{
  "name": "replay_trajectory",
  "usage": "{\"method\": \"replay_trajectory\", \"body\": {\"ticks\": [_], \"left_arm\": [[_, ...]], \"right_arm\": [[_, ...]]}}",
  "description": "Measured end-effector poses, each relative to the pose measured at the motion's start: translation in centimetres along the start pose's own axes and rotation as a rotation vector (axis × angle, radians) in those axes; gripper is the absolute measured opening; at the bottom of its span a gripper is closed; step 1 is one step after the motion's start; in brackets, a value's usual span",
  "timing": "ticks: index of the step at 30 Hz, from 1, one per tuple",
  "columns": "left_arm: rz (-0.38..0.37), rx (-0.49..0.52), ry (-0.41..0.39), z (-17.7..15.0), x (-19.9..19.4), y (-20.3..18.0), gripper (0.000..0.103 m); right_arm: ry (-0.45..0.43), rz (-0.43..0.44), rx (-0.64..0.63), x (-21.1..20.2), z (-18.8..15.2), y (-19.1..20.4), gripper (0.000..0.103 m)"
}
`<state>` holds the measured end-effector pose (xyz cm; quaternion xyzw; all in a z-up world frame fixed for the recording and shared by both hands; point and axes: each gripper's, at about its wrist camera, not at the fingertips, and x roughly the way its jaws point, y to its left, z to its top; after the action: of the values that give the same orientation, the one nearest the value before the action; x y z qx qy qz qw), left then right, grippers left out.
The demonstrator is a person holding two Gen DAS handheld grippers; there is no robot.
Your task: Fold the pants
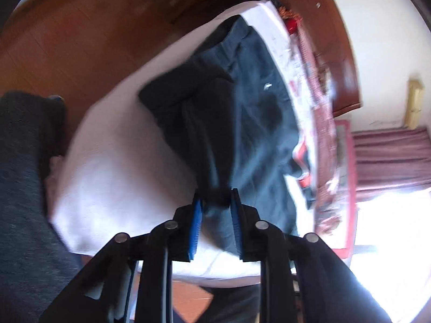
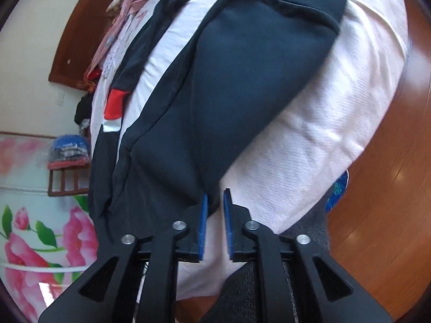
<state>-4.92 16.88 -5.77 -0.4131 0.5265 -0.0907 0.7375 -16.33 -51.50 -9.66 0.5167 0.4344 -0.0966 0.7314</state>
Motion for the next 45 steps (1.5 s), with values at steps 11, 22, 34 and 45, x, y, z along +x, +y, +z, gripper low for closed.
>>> {"method": "replay_trajectory", "body": {"ticks": [11,22,34,45], "left_arm": [[0.15,0.61,-0.169,-2.1,-4.0,-12.1,0.097],[0.024,0.802,0.013,-6.4,1.4,-19.4,0.099],[0.065,0.738,0.03,-6.2,3.2,-17.5,0.099],[0.158,0.627,-0.144,6.2,-0.3,-12.9,0.101]], "right_arm": [[-0.29,-0.125,0.155,-4.2,6.6,-4.5,0.026],[-0.382,-0.338,-0.146,-5.1,8.6,-0.4,0.01],[-0.433,-0.466,-0.018,-5.0,8.0,-4.0,0.034],[-0.451,-0.264,-0.216,-5.1,0.7,8.4,0.048]]}}
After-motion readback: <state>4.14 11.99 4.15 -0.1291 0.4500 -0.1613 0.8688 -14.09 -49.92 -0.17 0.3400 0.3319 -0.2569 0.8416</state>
